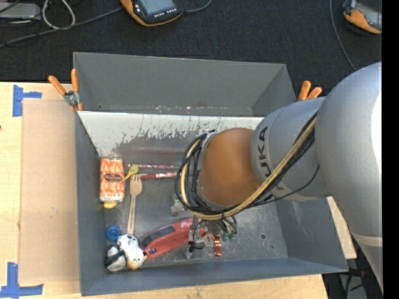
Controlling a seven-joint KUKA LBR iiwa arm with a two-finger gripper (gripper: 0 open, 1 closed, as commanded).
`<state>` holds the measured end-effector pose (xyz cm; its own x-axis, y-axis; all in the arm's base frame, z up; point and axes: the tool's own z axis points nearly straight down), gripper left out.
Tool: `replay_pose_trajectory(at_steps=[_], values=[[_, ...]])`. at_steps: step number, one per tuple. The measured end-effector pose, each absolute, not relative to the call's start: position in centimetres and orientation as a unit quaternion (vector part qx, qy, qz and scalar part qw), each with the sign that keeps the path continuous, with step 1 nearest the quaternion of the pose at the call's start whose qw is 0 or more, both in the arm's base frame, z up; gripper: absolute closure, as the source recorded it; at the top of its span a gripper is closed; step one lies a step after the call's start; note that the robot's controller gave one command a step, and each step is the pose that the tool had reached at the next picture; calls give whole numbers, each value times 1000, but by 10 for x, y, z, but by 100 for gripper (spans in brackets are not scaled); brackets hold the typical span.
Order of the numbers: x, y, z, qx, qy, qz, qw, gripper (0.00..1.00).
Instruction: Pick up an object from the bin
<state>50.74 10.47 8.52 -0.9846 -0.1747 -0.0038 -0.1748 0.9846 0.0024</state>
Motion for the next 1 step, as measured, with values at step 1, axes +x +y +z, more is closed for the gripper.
replay_pose_trajectory(at_steps=[1], values=[[505,98,70,-45,999,2,0,100]])
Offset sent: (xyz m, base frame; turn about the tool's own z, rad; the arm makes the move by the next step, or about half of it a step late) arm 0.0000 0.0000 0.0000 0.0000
